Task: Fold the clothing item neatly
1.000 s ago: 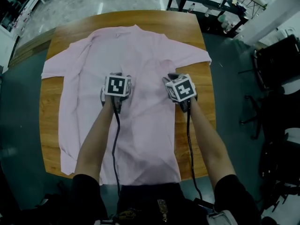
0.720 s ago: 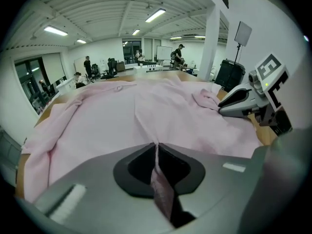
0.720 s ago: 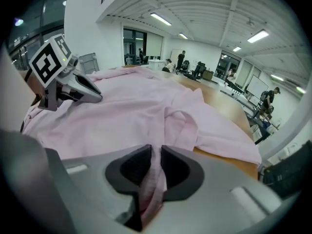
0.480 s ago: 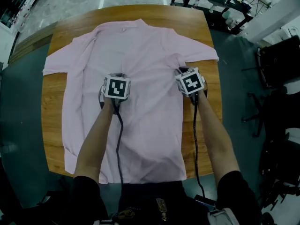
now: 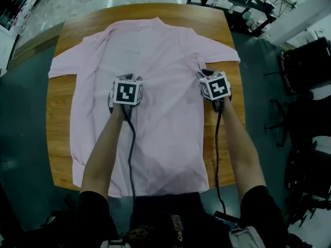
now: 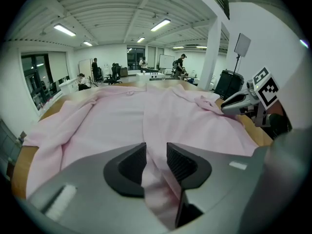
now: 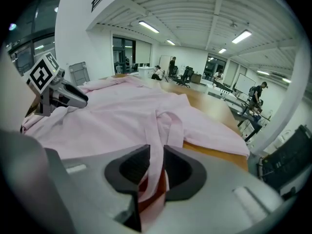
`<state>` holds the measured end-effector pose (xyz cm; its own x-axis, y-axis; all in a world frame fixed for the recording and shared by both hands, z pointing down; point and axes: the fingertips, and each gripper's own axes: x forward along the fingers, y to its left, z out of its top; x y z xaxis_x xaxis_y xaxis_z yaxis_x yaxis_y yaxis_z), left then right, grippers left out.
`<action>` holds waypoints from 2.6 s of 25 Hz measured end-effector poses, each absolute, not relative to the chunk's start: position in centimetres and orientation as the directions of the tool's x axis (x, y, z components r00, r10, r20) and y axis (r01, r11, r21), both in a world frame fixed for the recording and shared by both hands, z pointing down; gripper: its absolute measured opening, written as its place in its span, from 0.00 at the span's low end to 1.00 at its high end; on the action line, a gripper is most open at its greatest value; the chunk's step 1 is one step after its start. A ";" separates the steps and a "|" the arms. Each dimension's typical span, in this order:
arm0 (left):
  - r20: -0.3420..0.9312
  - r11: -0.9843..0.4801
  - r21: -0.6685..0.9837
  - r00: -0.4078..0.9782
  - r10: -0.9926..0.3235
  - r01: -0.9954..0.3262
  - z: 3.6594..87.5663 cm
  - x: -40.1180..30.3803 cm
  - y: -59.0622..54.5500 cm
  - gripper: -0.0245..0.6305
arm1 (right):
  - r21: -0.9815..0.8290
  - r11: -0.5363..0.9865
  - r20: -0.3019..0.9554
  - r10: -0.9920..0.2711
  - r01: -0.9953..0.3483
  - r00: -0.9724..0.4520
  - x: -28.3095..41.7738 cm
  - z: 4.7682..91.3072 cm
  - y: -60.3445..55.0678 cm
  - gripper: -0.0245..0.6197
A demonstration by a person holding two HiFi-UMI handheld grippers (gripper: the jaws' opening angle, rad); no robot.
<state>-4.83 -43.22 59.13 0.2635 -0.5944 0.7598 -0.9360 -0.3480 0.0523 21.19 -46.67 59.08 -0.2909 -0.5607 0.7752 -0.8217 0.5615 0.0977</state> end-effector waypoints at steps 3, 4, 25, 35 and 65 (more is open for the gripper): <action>0.744 -0.364 0.069 0.291 -0.601 -0.929 57.8 -5.3 -41.9 0.25 | 0.110 0.541 0.752 -0.594 -0.834 -0.286 21.9 56.9 -44.4 0.16; 0.743 -0.371 0.072 0.298 -0.599 -0.926 57.6 -5.3 -41.2 0.25 | 0.116 0.533 0.749 -0.601 -0.838 -0.279 22.3 56.3 -43.4 0.16; 0.745 -0.382 0.055 0.293 -0.600 -0.923 56.0 -0.9 -18.9 0.23 | -0.069 0.590 0.662 -0.576 -0.804 -0.479 19.9 53.8 -19.2 0.16; 0.779 -0.324 0.081 0.263 -0.569 -0.942 57.9 -0.2 -5.4 0.23 | -0.090 0.601 0.651 -0.568 -0.794 -0.503 21.4 55.1 -6.8 0.16; 0.816 -0.249 0.114 0.234 -0.529 -0.962 58.9 -2.7 6.1 0.07 | -0.116 0.401 0.761 -0.552 -0.909 -0.341 26.8 59.9 2.0 0.05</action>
<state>-2.71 6.06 58.91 0.2340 -0.5291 0.8156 -0.9618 -0.2488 0.1145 26.78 1.97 59.93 -0.3411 -0.5523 0.7607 -0.9086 0.4011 -0.1162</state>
